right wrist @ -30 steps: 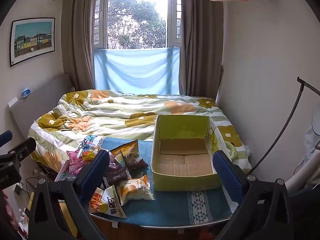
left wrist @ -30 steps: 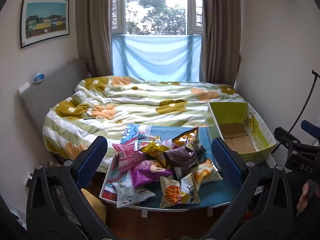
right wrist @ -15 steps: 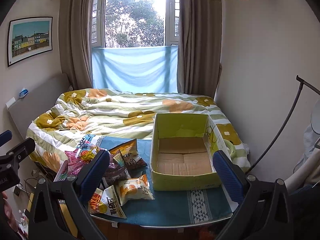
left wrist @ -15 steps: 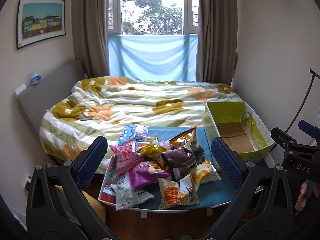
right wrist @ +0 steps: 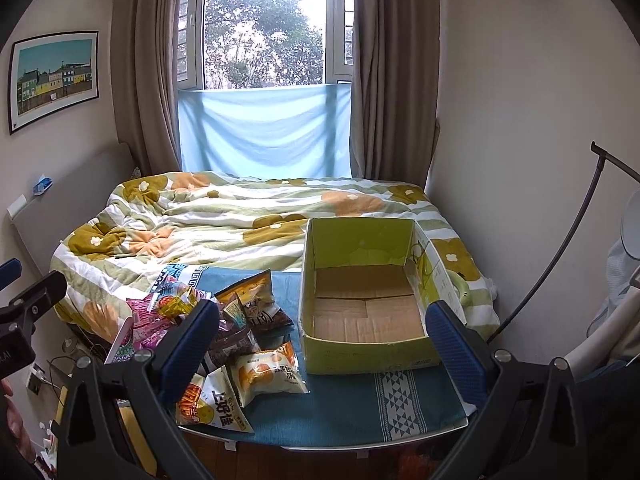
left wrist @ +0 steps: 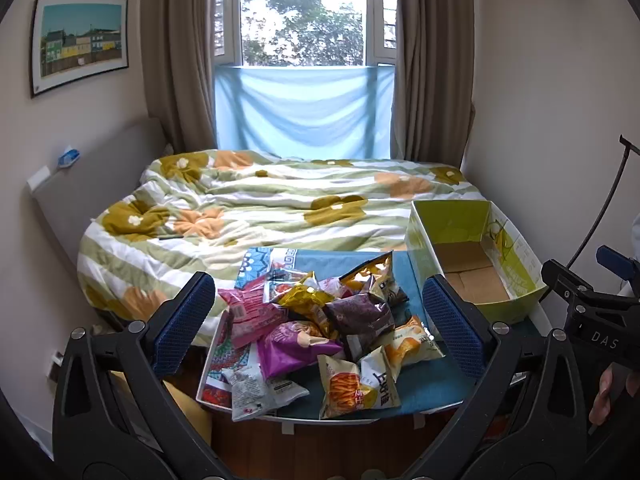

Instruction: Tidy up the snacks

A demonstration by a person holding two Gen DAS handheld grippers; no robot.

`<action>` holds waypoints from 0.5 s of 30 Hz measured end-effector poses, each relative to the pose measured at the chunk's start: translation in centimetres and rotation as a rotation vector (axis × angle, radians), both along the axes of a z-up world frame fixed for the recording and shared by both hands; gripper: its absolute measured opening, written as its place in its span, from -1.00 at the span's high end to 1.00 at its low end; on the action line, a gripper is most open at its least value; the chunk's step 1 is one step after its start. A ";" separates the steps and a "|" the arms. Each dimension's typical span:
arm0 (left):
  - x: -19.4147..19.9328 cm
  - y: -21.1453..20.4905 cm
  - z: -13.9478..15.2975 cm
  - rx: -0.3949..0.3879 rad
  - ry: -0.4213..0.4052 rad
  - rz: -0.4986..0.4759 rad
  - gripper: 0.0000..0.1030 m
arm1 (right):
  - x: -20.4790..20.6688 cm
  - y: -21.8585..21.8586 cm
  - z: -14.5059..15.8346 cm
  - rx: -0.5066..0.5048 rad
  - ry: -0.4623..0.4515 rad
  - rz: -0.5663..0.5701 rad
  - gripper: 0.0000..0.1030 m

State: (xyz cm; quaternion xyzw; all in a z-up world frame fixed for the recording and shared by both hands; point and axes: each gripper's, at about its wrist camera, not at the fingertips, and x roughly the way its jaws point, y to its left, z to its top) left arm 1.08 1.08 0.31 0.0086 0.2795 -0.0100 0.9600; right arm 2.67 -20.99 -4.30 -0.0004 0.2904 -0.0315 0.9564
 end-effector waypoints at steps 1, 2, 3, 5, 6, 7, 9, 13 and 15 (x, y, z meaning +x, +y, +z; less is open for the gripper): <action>0.0 0.0 0.0 0.002 0.001 0.000 -0.99 | 0.0 0.1 0.0 0.001 0.001 0.000 -0.99; 0.0 0.1 0.0 0.003 0.002 0.001 -0.99 | 0.0 0.1 -0.1 0.002 0.002 0.000 -0.99; 0.0 0.0 -0.2 0.004 0.003 0.001 -0.99 | 0.0 0.1 -0.1 0.001 0.002 -0.001 -0.99; 0.0 0.1 -0.3 0.006 0.006 0.002 -0.99 | 0.0 0.1 -0.2 0.001 0.005 -0.001 -0.99; 0.0 0.1 -0.3 0.006 0.008 0.002 -0.99 | 0.0 0.2 -0.2 0.002 0.006 0.000 -0.99; 0.0 0.1 -0.4 0.005 0.009 0.002 -0.99 | 0.0 0.2 -0.3 0.003 0.008 0.000 -0.99; 0.1 0.1 -0.5 0.006 0.014 0.002 -0.99 | 0.1 0.2 -0.5 0.003 0.013 -0.002 -0.99; 0.3 0.1 -0.8 0.007 0.023 0.004 -0.99 | 0.3 0.2 -0.8 0.005 0.023 -0.001 -0.99; 0.3 0.1 -0.9 0.008 0.027 0.003 -0.99 | 0.4 0.2 -0.8 0.005 0.027 0.000 -0.99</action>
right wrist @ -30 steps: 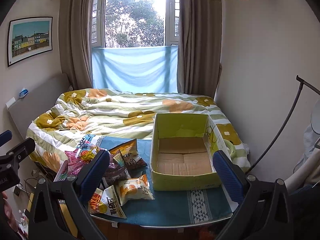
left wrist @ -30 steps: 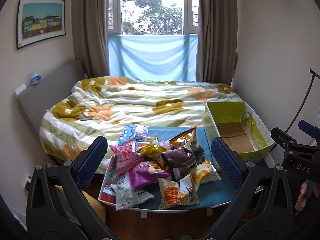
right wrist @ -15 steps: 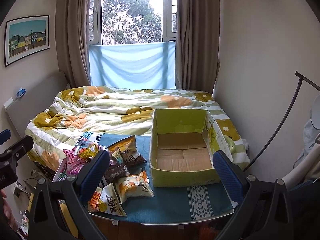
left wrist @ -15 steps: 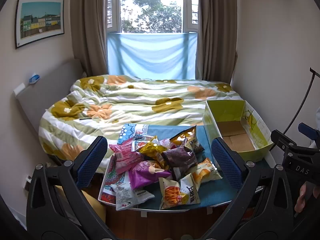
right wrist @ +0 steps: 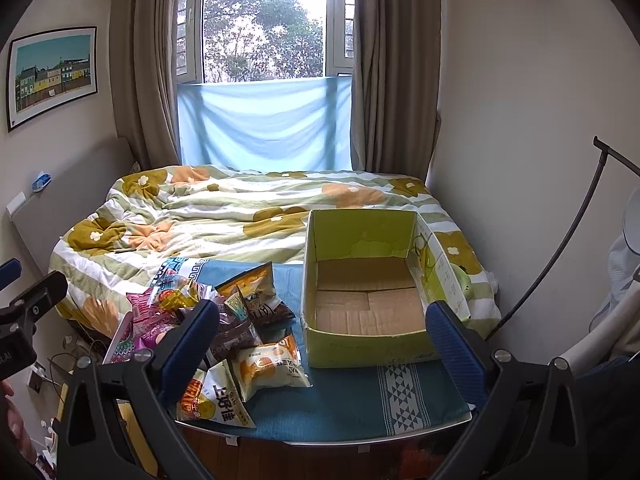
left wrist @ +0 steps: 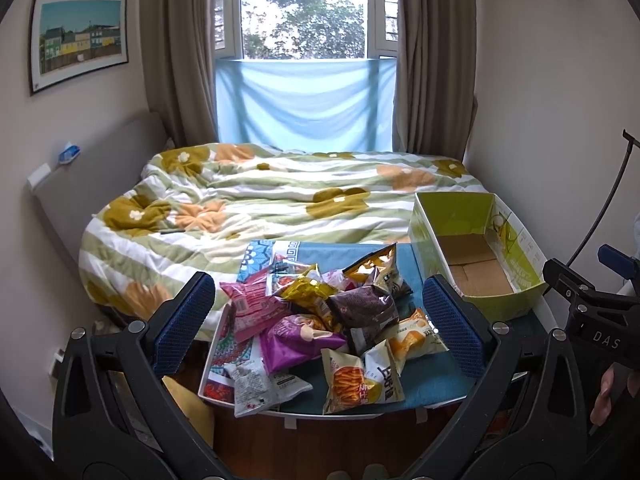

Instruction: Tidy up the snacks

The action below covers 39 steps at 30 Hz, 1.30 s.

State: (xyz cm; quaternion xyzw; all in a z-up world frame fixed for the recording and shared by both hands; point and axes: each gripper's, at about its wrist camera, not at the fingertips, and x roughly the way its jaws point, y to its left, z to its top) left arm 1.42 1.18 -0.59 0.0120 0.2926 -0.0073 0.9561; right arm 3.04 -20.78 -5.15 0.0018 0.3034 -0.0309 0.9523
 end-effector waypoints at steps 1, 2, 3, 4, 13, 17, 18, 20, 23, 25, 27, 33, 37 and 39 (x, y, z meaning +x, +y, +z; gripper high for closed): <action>0.0 0.0 0.0 0.001 0.001 0.000 -0.99 | 0.0 0.0 0.0 0.001 0.001 0.000 -0.99; 0.0 0.0 0.0 0.001 0.001 -0.001 -0.99 | 0.0 0.0 0.0 0.002 0.002 -0.001 -0.99; 0.0 0.0 0.0 0.000 0.002 -0.001 -0.99 | 0.0 0.0 0.0 0.001 0.000 0.000 -0.99; 0.0 0.0 -0.1 0.001 0.001 0.000 -0.99 | -0.1 0.0 0.0 0.001 0.000 -0.001 -0.99; -0.1 -0.1 -0.1 -0.001 0.000 0.002 -0.99 | -0.1 0.0 0.0 0.001 -0.001 0.003 -0.99; -0.1 -0.2 -0.1 -0.002 0.001 0.002 -0.99 | -0.2 0.1 0.1 0.001 -0.004 0.004 -0.99; -0.1 -0.2 -0.1 -0.002 0.001 0.002 -0.99 | -0.3 0.1 0.1 0.002 -0.004 0.006 -0.99; -0.1 -0.2 -0.1 -0.003 -0.001 0.003 -0.99 | -0.3 0.1 0.1 0.001 -0.004 0.005 -0.99; -0.2 -0.3 -0.1 -0.003 -0.002 0.004 -0.99 | -0.3 0.0 0.2 0.001 -0.004 0.007 -0.99; -0.3 -0.4 -0.1 -0.003 -0.002 0.005 -0.99 | -0.3 0.0 0.2 0.002 -0.004 0.007 -0.99; -0.3 -0.4 -0.1 -0.003 -0.002 0.007 -0.99 | -0.3 0.0 0.2 0.002 -0.005 0.006 -0.99; -0.6 -0.4 -0.6 -0.012 0.046 0.027 -0.99 | -0.2 0.0 0.2 0.018 0.015 0.023 -0.99; -1.0 0.9 -2.5 -0.013 0.118 0.068 -0.99 | 0.3 0.1 -0.6 0.047 0.065 0.072 -0.99; -1.0 1.9 -3.9 -0.013 0.152 0.087 -0.99 | 0.8 0.1 -1.6 0.067 0.089 0.105 -0.99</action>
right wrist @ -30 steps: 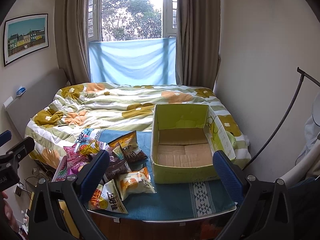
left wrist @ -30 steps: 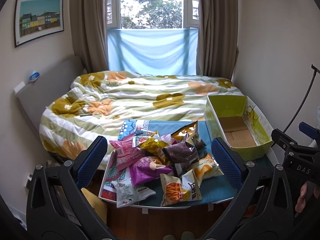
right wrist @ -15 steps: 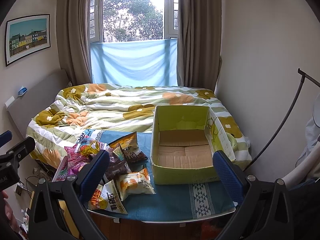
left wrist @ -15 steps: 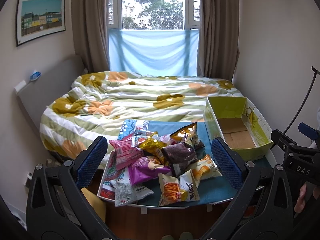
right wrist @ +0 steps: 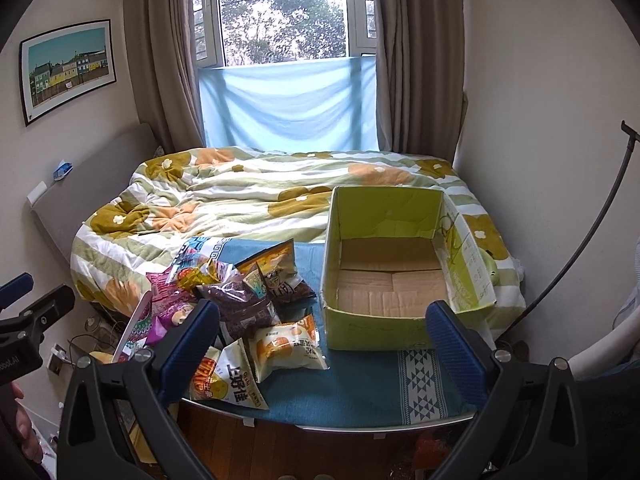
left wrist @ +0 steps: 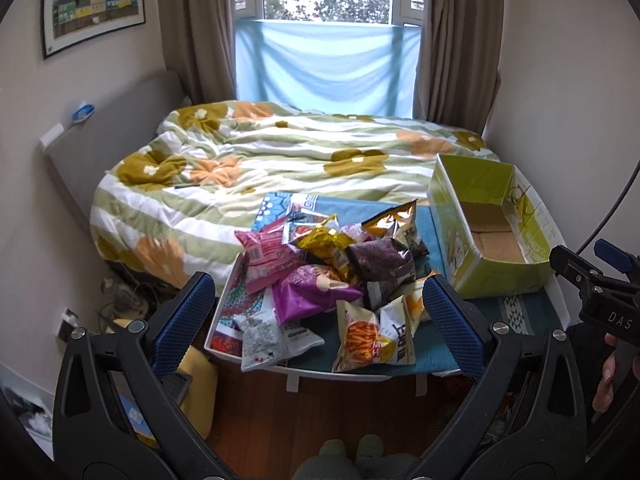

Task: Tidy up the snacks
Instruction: 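Lower both grippers onto the snack pile toward separate bags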

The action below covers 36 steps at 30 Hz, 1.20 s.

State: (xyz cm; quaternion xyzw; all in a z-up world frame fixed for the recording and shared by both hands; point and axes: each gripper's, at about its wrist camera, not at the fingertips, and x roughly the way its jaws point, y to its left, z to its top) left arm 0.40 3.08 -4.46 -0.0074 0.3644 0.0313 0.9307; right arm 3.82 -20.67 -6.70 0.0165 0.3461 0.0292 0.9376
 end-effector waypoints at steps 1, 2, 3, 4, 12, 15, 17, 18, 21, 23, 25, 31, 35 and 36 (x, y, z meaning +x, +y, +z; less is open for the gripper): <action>0.1 0.5 -0.8 -0.004 0.020 0.001 -0.99 | 0.2 0.2 -0.7 0.011 0.013 0.017 -0.99; 0.3 1.0 -1.7 -0.010 0.043 -0.003 -0.99 | 0.5 0.5 -1.3 0.020 0.029 0.030 -0.99; 0.6 1.6 -2.6 -0.015 0.063 -0.008 -0.99 | 0.8 0.6 -2.3 0.028 0.049 0.040 -0.99; 0.9 2.2 -3.6 -0.022 0.082 -0.017 -0.99 | 1.2 1.0 -3.1 0.035 0.072 0.047 -0.99; 5.2 6.3 -11.4 -0.007 0.245 -0.145 -0.99 | 3.1 4.6 -10.5 0.117 0.226 0.072 -0.99; 6.8 7.4 -13.3 -0.006 0.277 -0.192 -0.99 | 3.6 6.0 -13.0 0.155 0.285 0.053 -0.99; 8.0 7.8 -14.1 -0.002 0.292 -0.220 -0.99 | 3.9 7.0 -14.7 0.173 0.321 0.038 -0.99; 8.6 8.0 -14.6 -0.004 0.298 -0.239 -0.99 | 3.9 7.5 -15.3 0.177 0.337 0.030 -0.99; 10.2 7.9 -16.4 0.013 0.337 -0.300 -0.99 | 4.3 8.9 -16.9 0.176 0.368 0.004 -0.99; 10.8 7.9 -17.6 0.021 0.365 -0.339 -0.99 | 4.5 9.6 -17.7 0.180 0.380 0.002 -0.99; 11.0 7.8 -18.6 0.028 0.390 -0.381 -0.99 | 4.9 10.3 -18.4 0.176 0.390 0.009 -0.99; 11.3 7.2 -21.6 0.067 0.453 -0.493 -0.99 | 6.0 11.8 -20.2 0.123 0.404 0.036 -0.99; 11.6 6.6 -23.6 0.108 0.479 -0.529 -0.99 | 6.8 12.3 -21.4 0.108 0.424 0.047 -0.99; 11.7 6.4 -24.0 0.112 0.486 -0.535 -0.99 | 6.9 12.5 -21.7 0.102 0.429 0.049 -0.99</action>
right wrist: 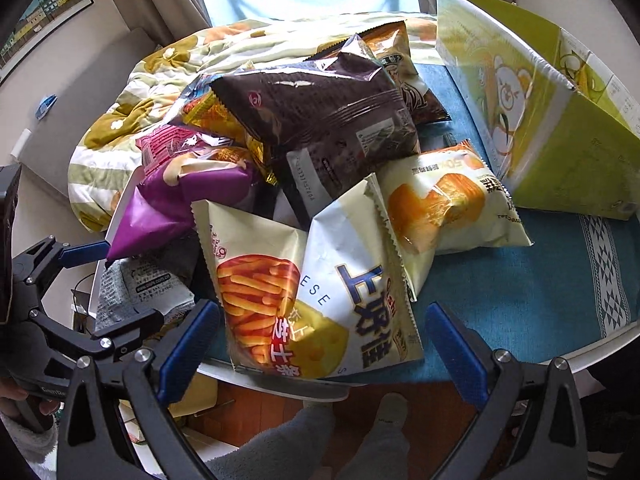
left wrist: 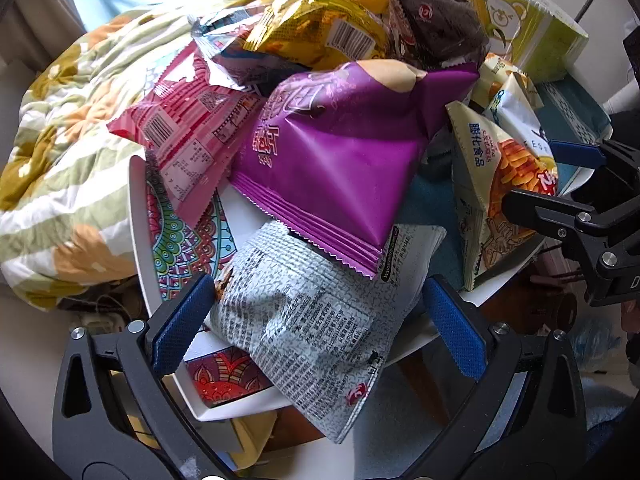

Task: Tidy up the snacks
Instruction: 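Lower both grippers onto the snack pile toward separate bags, then grasp the white printed bag with left gripper while right grasps the orange-white chip bag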

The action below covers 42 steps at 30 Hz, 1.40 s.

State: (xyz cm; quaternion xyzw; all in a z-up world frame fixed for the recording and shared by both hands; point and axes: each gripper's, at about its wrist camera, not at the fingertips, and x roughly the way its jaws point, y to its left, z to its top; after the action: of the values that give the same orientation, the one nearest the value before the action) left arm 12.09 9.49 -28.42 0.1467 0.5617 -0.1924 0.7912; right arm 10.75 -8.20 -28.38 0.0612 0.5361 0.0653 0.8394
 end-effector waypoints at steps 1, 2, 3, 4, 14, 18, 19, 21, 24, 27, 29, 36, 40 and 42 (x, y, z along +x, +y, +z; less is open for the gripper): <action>0.1 -0.2 -0.3 0.007 0.001 -0.004 -0.99 | 0.2 0.1 -0.3 -0.005 0.006 0.005 -0.99; 0.2 -0.3 -0.7 0.021 0.001 -0.009 -0.99 | 0.3 0.2 -0.5 -0.008 0.012 0.010 -0.99; 0.2 -0.5 -0.9 0.029 0.000 -0.015 -0.99 | 0.3 0.4 -0.8 -0.011 0.016 0.015 -0.99; 0.3 -0.6 -1.1 0.030 -0.001 -0.021 -0.99 | 0.4 0.5 -0.9 -0.015 0.018 0.019 -0.99; 0.0 -0.6 -1.0 0.036 -0.007 -0.039 -0.57 | 0.8 1.4 -1.3 -0.037 -0.009 0.072 -0.99; -0.3 -0.8 -0.7 0.027 -0.007 -0.046 -0.52 | 0.9 2.1 -1.3 -0.045 -0.015 0.100 -0.99; -0.3 -0.8 -0.7 0.028 -0.009 -0.050 -0.52 | 0.8 2.2 -1.4 -0.048 -0.016 0.108 -0.99; -0.6 -1.0 -0.6 0.028 -0.013 -0.057 -0.51 | 0.7 2.5 -1.5 -0.070 -0.019 0.124 -0.99; -1.1 -1.5 -0.5 0.036 -0.021 -0.065 -0.48 | 0.7 2.8 -1.7 -0.096 -0.026 0.143 -0.99; -1.2 -1.5 -0.5 0.041 -0.025 -0.070 -0.47 | 0.9 2.8 -2.0 -0.091 -0.018 0.147 -0.99; -1.0 -1.3 -0.4 0.040 -0.024 -0.068 -0.46 | 1.4 2.7 -2.8 -0.066 0.023 0.133 -0.99; -1.3 -1.1 0.2 0.035 -0.022 -0.075 -0.39 | 0.3 1.8 -2.9 0.000 0.009 0.115 -0.64; -1.9 -1.1 0.8 0.034 -0.019 -0.074 -0.38 | -0.5 1.8 -2.1 0.000 -0.012 0.110 -0.50; -2.5 -1.2 1.5 0.028 -0.024 -0.070 -0.38 | -0.7 1.6 -1.4 -0.001 -0.030 0.103 -0.48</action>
State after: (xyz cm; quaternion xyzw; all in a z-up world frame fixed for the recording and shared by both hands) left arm 9.60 8.33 -26.92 0.1795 0.5494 -0.2105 0.7884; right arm 10.00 -6.64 -29.76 0.0320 0.5260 0.1090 0.8428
